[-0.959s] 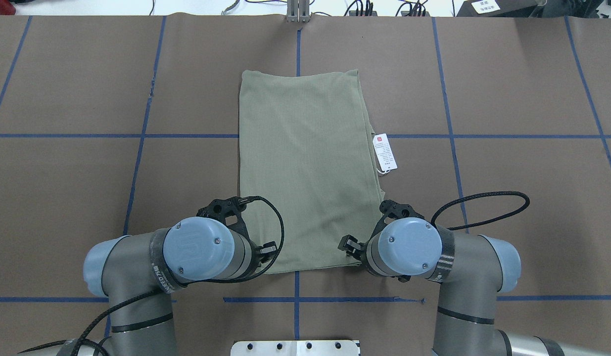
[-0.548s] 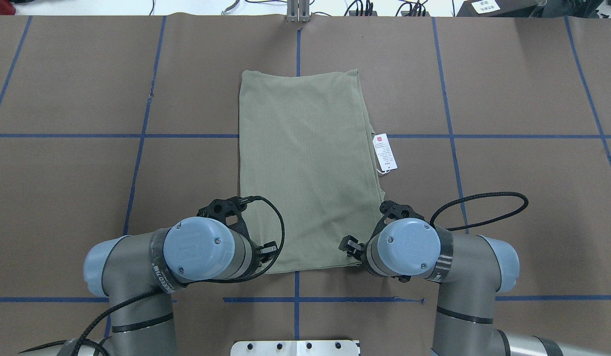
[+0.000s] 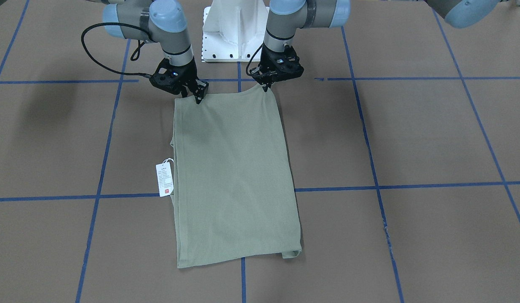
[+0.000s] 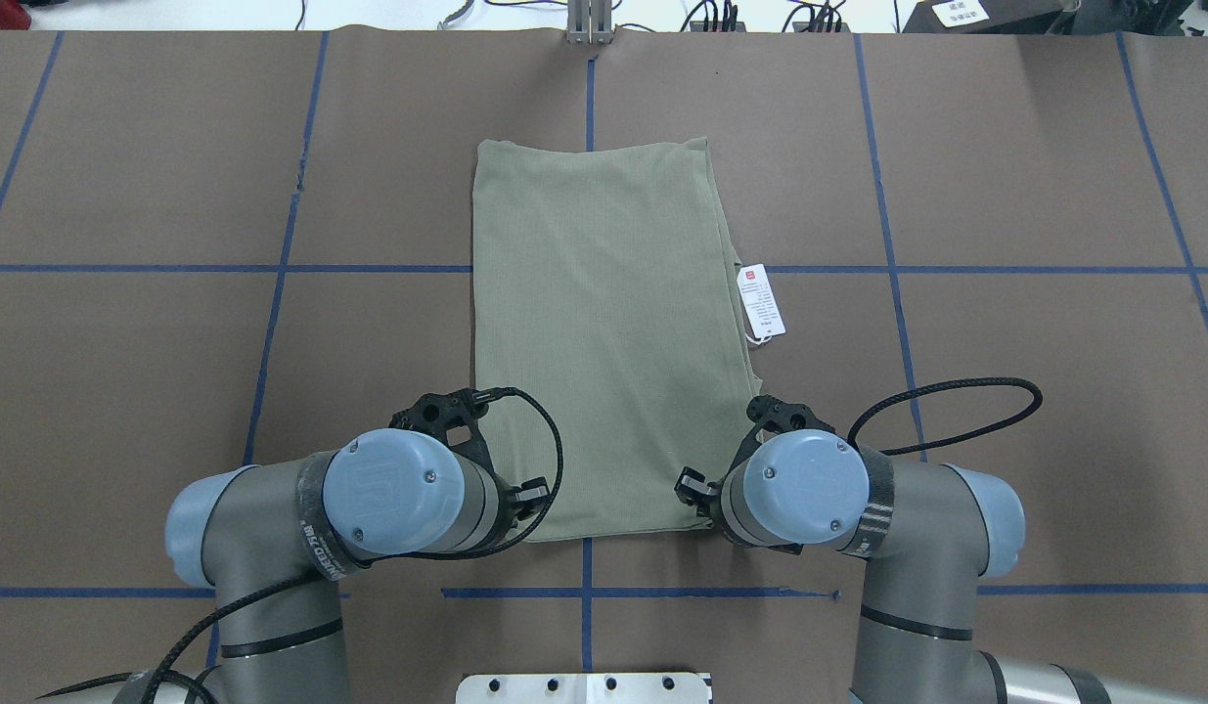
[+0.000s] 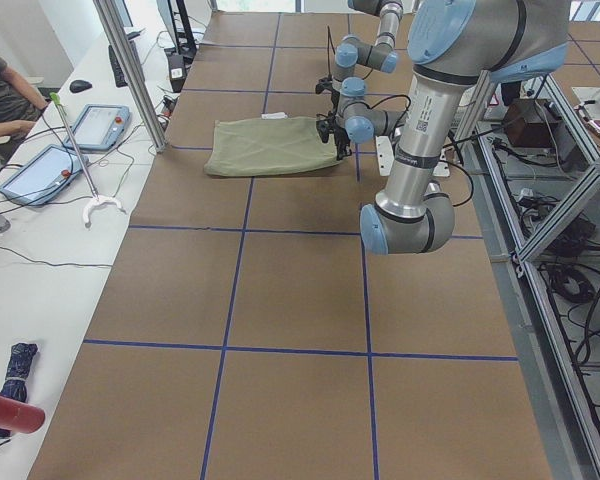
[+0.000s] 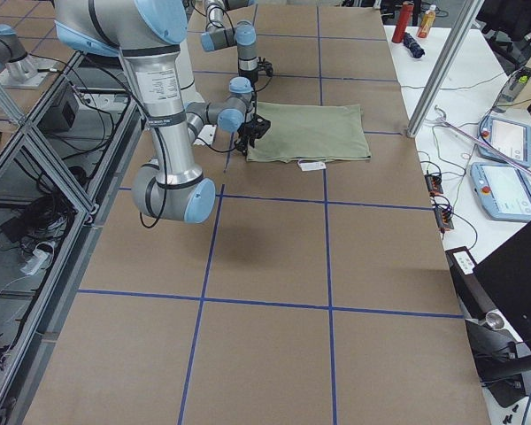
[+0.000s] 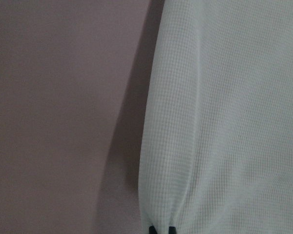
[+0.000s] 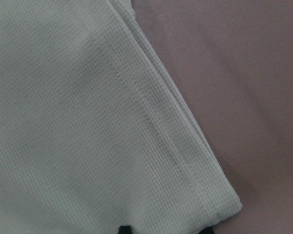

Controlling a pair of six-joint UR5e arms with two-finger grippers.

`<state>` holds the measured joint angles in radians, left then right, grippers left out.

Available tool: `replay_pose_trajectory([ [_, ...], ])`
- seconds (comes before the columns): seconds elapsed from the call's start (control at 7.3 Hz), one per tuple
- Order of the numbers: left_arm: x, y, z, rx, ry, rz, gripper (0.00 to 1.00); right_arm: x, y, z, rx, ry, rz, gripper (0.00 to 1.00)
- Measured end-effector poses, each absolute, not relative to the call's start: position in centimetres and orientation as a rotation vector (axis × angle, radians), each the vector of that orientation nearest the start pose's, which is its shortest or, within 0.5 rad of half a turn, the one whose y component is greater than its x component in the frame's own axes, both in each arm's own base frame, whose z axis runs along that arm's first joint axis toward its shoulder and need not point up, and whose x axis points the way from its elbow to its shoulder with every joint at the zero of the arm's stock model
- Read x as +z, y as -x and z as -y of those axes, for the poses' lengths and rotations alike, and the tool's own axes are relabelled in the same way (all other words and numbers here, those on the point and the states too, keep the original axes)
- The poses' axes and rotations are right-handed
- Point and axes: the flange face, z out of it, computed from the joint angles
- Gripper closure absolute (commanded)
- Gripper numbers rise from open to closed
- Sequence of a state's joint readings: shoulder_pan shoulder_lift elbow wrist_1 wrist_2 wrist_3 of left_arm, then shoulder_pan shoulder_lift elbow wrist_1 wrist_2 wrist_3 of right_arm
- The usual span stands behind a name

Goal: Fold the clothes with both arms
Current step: 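Grasp the shirt's two nearest corners with both grippers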

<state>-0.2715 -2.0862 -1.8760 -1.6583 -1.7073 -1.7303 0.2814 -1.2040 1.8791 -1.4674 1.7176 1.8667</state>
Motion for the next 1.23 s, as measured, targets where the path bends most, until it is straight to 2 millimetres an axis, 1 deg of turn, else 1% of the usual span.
replay_pose_trajectory([
  [0.27, 22.9, -56.2, 28.1, -0.339, 0.076, -0.913, 1.0, 31.1, 54.3, 28.0, 0.485, 0.151, 0.791, 1.0],
  [0.68, 23.0, -56.3, 28.0, -0.339, 0.076, -0.91, 1.0, 29.3, 54.3, 28.3, 0.498, 0.155, 0.827, 1.0],
  [0.96, 22.4, -55.6, 27.7, -0.334, 0.076, -0.924, 1.0, 27.9, 53.2, 28.1, 0.539, 0.177, 0.862, 1.0],
  [1.1, 21.9, -54.9, 26.6, -0.321, 0.081, -0.936, 1.0, 27.3, 52.1, 27.8, 0.543, 0.184, 0.88, 1.0],
  [1.23, 21.4, -54.2, 25.1, -0.301, 0.09, -0.941, 1.0, 26.7, 50.8, 27.3, 0.536, 0.198, 0.9, 1.0],
])
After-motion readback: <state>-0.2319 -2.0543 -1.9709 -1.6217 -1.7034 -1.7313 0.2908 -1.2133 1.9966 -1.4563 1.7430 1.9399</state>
